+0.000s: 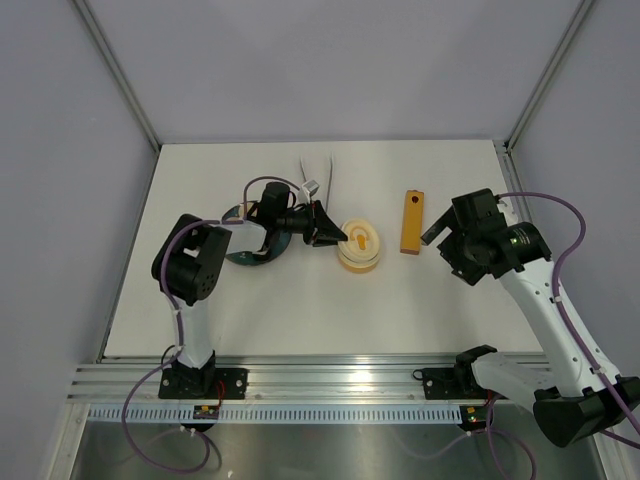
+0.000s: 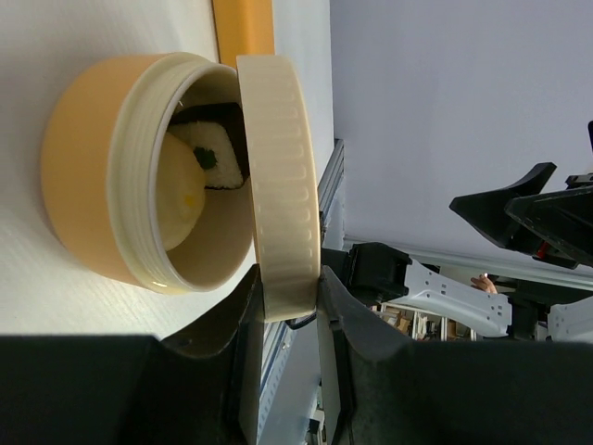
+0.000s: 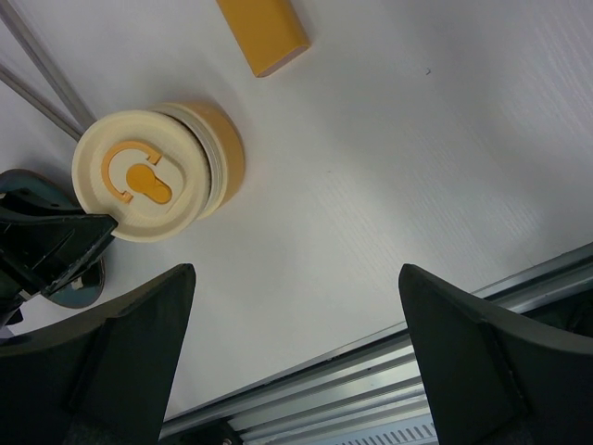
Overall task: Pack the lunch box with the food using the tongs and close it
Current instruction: Screw the box lid onto the packing box.
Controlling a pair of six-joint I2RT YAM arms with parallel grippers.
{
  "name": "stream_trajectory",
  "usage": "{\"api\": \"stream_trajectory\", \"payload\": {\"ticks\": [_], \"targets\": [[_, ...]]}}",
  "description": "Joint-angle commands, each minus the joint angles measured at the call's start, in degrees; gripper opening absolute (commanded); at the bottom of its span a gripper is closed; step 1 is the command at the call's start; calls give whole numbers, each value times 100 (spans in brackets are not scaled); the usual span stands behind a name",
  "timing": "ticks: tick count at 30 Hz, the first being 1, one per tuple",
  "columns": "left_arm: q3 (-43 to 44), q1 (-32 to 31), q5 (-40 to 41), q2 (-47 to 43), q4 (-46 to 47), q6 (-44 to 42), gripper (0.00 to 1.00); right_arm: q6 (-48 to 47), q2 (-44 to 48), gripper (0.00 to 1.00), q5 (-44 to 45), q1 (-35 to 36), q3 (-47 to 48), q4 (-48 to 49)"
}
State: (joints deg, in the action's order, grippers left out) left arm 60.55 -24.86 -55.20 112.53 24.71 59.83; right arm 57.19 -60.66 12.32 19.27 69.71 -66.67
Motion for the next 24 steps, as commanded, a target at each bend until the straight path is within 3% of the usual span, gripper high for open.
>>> {"api": "stream_trajectory", "payload": {"ticks": [1, 13, 24], "targets": [[211, 43, -61, 120, 139, -86, 0, -24, 11, 99, -36, -46, 25, 128], [-52, 78, -219, 401, 1149, 599, 0, -50, -16, 99, -115, -46, 7, 190], [141, 69, -333, -310, 1475, 854, 0, -76, -16, 99, -194, -37, -19, 260]]}}
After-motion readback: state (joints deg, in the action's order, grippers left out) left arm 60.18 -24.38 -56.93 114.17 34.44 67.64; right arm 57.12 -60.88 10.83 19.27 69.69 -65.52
